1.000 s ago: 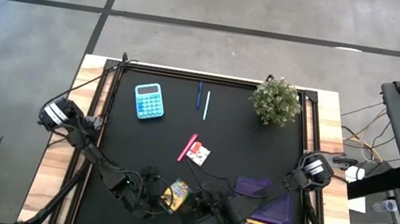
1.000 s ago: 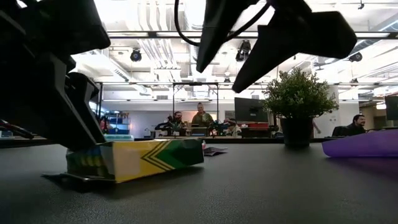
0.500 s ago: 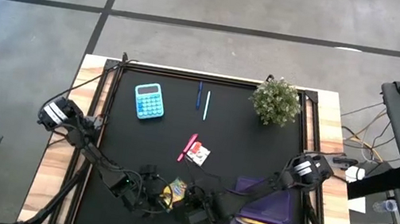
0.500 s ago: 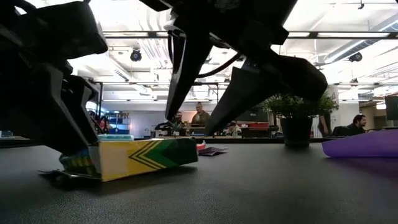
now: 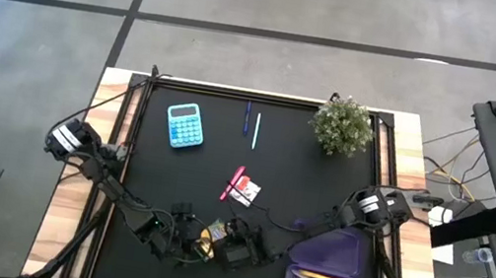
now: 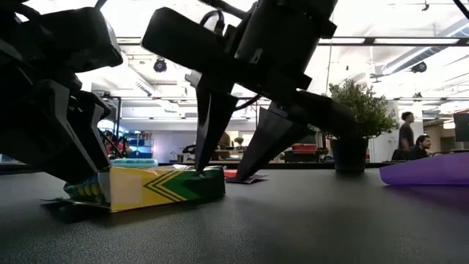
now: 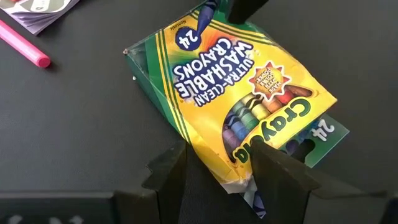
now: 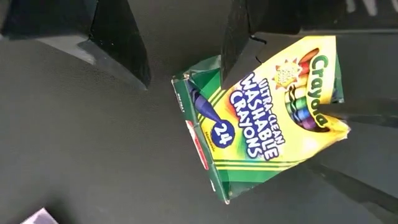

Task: Pack school essentials
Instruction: Put the crayon box into the purple supply box

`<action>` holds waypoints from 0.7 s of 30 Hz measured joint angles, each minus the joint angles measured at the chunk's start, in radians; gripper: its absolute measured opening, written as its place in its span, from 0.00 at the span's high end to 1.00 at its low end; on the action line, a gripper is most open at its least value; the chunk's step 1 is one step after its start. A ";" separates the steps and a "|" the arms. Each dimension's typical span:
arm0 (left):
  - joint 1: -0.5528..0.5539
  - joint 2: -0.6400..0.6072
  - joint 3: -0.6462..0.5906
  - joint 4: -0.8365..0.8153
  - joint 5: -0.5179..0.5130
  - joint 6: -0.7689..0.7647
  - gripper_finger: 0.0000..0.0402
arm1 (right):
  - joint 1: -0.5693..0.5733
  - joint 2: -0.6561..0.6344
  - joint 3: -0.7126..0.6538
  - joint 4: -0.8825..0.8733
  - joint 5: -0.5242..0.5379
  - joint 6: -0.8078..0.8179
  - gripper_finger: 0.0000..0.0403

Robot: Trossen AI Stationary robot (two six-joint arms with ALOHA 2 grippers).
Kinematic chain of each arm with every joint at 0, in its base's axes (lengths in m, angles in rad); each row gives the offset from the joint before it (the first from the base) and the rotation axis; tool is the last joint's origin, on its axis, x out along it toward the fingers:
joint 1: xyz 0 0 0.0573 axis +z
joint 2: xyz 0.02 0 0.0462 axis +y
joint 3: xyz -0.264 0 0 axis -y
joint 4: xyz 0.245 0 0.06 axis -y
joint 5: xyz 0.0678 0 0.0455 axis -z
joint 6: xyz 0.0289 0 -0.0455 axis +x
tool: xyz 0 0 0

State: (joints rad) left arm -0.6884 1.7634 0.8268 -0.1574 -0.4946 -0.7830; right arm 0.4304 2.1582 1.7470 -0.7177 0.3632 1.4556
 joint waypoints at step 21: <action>0.000 -0.092 -0.005 -0.020 0.029 0.008 0.60 | -0.058 -0.254 0.000 -0.014 -0.205 -0.248 0.54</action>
State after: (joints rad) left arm -0.6888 1.6718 0.8219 -0.1776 -0.4660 -0.7754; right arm 0.3725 1.9038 1.7466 -0.7322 0.1581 1.2079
